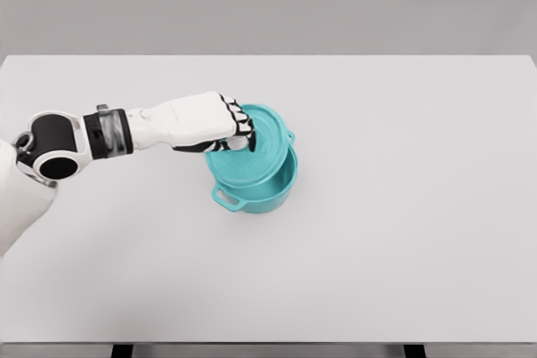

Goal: Cover the pot with left arm

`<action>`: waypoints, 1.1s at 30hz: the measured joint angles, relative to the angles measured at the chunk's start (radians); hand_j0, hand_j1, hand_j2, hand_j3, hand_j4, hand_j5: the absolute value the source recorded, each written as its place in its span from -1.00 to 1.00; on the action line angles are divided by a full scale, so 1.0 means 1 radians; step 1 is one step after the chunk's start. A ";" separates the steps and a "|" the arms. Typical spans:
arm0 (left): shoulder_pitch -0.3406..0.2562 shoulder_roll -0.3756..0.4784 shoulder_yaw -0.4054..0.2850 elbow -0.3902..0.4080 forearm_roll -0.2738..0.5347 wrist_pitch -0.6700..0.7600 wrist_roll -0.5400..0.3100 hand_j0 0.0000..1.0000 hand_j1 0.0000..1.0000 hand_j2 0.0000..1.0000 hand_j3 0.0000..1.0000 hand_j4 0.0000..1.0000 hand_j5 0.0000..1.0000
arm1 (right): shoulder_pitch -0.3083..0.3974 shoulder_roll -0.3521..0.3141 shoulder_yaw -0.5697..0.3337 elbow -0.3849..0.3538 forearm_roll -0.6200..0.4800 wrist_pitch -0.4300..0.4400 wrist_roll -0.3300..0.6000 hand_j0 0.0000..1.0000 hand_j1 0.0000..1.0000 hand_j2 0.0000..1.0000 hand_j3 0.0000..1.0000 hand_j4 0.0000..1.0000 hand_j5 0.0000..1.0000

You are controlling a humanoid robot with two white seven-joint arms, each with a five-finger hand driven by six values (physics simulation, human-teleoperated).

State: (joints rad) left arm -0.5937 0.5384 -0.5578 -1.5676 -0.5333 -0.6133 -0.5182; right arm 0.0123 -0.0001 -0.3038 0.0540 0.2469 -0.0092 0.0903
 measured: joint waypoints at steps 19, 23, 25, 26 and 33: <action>-0.002 -0.021 -0.037 0.013 0.004 0.007 0.008 0.12 0.12 0.12 0.12 0.12 0.12 | 0.000 0.000 0.000 0.001 0.000 0.000 0.000 1.00 1.00 1.00 1.00 1.00 1.00; -0.002 -0.022 -0.037 0.016 0.007 0.008 0.009 0.15 0.15 0.15 0.15 0.15 0.15 | 0.000 0.000 0.000 0.000 0.000 0.000 0.000 1.00 1.00 1.00 1.00 1.00 1.00; -0.002 -0.025 -0.037 0.023 0.009 0.009 0.010 0.16 0.16 0.16 0.16 0.16 0.16 | 0.000 0.000 0.000 0.000 0.000 0.000 0.000 1.00 1.00 1.00 1.00 1.00 1.00; -0.002 -0.027 -0.038 0.027 0.008 0.009 0.009 0.18 0.18 0.18 0.18 0.18 0.18 | 0.000 0.000 0.000 0.000 0.000 0.000 0.000 1.00 1.00 1.00 1.00 1.00 1.00; -0.003 -0.033 -0.039 0.038 0.019 0.011 0.011 0.26 0.26 0.26 0.26 0.26 0.26 | 0.000 0.000 0.000 0.000 0.000 0.000 0.000 1.00 1.00 1.00 1.00 1.00 1.00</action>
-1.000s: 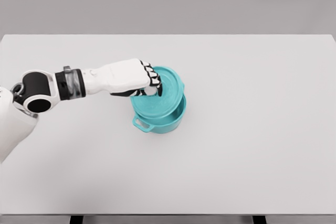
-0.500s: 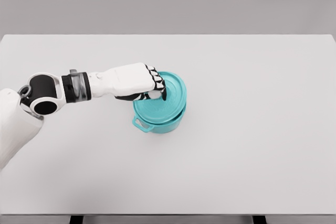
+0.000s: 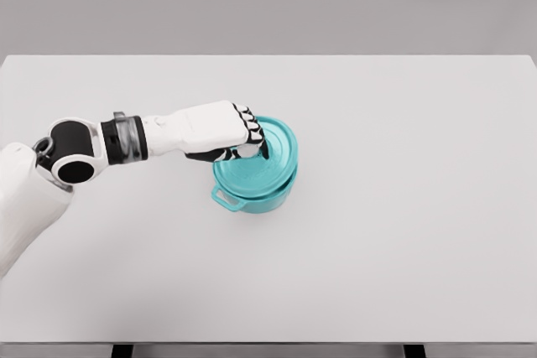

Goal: Cover the pot with left arm

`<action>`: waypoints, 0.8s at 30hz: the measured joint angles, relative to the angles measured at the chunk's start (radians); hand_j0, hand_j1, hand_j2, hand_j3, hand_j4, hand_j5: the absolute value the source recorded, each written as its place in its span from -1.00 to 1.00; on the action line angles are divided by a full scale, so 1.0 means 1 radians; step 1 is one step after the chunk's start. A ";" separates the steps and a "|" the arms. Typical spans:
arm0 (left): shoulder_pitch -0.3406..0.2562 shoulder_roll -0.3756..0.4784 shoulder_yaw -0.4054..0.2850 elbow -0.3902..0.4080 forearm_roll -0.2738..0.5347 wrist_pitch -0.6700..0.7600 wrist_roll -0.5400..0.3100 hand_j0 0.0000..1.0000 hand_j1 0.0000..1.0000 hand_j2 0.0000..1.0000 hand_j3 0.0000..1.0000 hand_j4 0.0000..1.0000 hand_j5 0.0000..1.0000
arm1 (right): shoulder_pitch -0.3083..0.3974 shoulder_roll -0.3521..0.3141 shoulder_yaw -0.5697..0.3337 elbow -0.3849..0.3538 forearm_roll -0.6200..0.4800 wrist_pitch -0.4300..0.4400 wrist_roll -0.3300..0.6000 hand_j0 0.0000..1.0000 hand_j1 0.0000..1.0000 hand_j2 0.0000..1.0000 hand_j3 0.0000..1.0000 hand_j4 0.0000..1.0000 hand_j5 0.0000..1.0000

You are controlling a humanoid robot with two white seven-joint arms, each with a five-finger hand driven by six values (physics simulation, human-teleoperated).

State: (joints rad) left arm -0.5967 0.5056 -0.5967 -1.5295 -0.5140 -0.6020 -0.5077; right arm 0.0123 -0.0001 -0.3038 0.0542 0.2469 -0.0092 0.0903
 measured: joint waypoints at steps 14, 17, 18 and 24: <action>0.000 -0.003 -0.002 0.005 -0.026 -0.010 -0.009 0.31 0.31 0.31 0.31 0.31 0.31 | 0.000 0.000 0.000 0.000 0.000 0.000 0.000 1.00 1.00 1.00 1.00 1.00 1.00; 0.000 -0.005 -0.002 0.005 -0.027 -0.010 -0.009 0.32 0.32 0.32 0.32 0.32 0.32 | 0.000 0.000 0.000 0.000 0.000 0.000 0.000 1.00 1.00 1.00 1.00 1.00 1.00; -0.002 -0.008 -0.002 0.005 -0.028 -0.010 -0.009 0.32 0.32 0.32 0.32 0.32 0.32 | 0.000 0.000 0.000 0.000 0.000 0.000 0.000 1.00 1.00 1.00 1.00 1.00 1.00; -0.005 -0.017 -0.002 0.006 -0.028 -0.011 -0.010 0.37 0.37 0.37 0.37 0.37 0.37 | 0.000 0.000 0.000 0.000 0.000 0.000 0.000 1.00 1.00 1.00 1.00 1.00 1.00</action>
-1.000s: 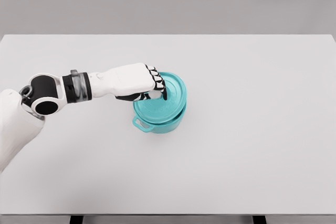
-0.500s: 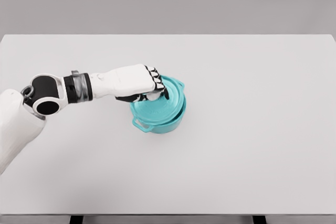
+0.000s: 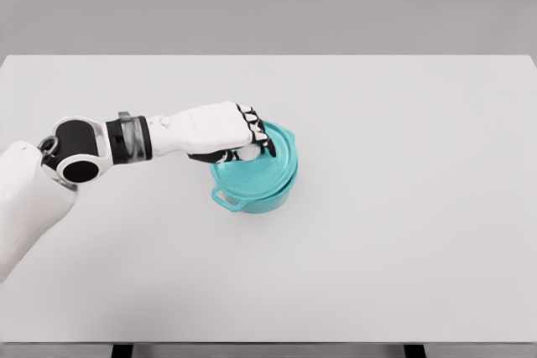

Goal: Cover the pot with left arm

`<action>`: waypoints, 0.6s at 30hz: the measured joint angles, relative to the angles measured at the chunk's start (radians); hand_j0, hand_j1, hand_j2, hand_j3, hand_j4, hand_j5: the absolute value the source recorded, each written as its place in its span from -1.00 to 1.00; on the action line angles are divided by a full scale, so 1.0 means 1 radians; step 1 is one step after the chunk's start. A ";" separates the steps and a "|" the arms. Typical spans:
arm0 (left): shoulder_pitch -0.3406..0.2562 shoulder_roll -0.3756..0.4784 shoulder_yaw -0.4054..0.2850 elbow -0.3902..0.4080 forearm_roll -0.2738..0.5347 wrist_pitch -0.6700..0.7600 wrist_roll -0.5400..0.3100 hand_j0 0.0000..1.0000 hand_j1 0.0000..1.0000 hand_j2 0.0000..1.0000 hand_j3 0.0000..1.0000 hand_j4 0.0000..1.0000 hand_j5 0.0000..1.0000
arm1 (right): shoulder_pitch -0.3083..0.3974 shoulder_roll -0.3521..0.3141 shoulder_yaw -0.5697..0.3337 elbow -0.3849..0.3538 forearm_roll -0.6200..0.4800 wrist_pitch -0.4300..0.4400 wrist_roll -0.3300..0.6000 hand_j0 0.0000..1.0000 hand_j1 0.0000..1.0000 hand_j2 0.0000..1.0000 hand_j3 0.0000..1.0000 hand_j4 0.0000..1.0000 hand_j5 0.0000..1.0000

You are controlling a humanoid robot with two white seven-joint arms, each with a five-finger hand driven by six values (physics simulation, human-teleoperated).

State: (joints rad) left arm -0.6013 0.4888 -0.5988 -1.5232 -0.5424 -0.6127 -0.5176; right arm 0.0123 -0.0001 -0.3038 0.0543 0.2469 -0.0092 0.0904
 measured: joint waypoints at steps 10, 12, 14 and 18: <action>-0.003 -0.005 0.000 0.007 0.000 0.000 -0.001 0.44 0.44 0.44 0.44 0.44 0.44 | 0.000 0.000 0.000 0.000 0.000 0.000 0.000 1.00 1.00 1.00 1.00 1.00 1.00; -0.005 -0.005 0.000 0.009 0.000 0.000 -0.001 0.48 0.48 0.48 0.48 0.48 0.48 | 0.000 0.000 0.000 0.000 0.000 0.000 0.000 1.00 1.00 1.00 1.00 1.00 1.00; -0.003 -0.006 0.000 0.010 0.000 0.000 -0.001 0.49 0.49 0.49 0.49 0.49 0.49 | 0.000 0.000 0.000 0.000 0.000 0.000 0.000 1.00 1.00 1.00 1.00 1.00 1.00; -0.003 -0.006 0.000 0.011 -0.001 -0.001 -0.001 0.49 0.49 0.49 0.49 0.49 0.49 | 0.000 0.000 0.000 0.000 0.000 0.000 0.000 1.00 1.00 1.00 1.00 1.00 1.00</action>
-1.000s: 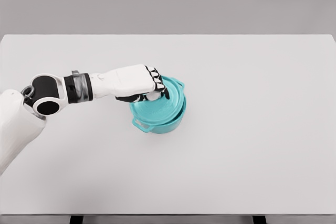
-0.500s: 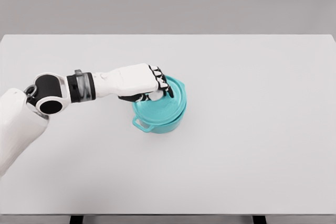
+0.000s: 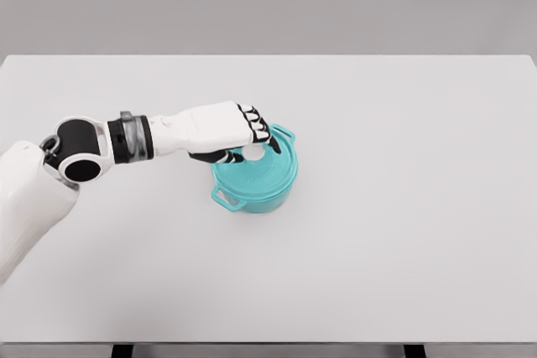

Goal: Cover the pot with left arm

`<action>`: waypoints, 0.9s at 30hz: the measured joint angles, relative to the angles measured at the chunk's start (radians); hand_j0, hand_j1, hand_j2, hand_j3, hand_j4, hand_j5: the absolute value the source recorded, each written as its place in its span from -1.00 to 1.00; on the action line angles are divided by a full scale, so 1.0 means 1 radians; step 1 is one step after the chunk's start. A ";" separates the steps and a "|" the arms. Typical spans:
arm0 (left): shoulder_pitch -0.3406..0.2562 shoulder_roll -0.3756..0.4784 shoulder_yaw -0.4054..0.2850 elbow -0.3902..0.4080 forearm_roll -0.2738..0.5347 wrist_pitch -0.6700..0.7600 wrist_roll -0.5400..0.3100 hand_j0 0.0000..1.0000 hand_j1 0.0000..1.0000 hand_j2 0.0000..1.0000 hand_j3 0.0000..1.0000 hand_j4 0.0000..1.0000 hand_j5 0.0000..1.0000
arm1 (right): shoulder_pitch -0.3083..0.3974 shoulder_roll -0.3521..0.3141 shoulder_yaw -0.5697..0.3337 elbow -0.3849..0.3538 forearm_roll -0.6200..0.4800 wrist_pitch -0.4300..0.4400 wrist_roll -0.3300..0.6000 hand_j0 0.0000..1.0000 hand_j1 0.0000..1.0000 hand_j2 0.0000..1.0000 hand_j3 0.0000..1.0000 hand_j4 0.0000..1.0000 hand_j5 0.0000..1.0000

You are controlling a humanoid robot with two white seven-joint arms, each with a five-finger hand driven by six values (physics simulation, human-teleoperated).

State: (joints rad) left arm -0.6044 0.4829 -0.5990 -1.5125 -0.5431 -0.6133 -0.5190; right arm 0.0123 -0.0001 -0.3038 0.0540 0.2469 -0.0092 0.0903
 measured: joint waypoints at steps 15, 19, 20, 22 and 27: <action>0.000 0.008 0.010 -0.004 0.005 0.000 0.000 0.51 0.51 0.51 0.51 0.51 0.51 | 0.000 0.000 0.000 0.000 0.000 0.000 0.000 1.00 1.00 1.00 1.00 1.00 1.00; -0.003 0.011 0.014 -0.005 0.007 0.000 0.000 0.51 0.51 0.51 0.51 0.51 0.51 | 0.000 0.000 0.000 0.001 0.000 0.000 0.000 1.00 1.00 1.00 1.00 1.00 1.00; -0.003 0.013 0.015 -0.006 0.008 0.000 0.000 0.51 0.51 0.51 0.51 0.51 0.51 | 0.000 0.000 0.000 0.001 0.000 0.000 0.000 1.00 1.00 1.00 1.00 1.00 1.00; -0.006 0.025 0.020 -0.011 0.010 0.000 0.000 0.60 0.60 0.60 0.60 0.60 0.60 | 0.000 0.000 0.000 0.000 0.000 0.000 0.000 1.00 1.00 1.00 1.00 1.00 1.00; 0.006 0.115 0.098 -0.047 0.017 0.000 -0.001 0.92 0.92 0.92 0.92 0.92 0.92 | 0.000 0.000 0.000 0.000 0.000 0.000 0.000 1.00 1.00 1.00 1.00 1.00 1.00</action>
State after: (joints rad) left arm -0.5983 0.5980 -0.5011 -1.5595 -0.5260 -0.6134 -0.5195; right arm 0.0123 -0.0001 -0.3038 0.0540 0.2469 -0.0092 0.0903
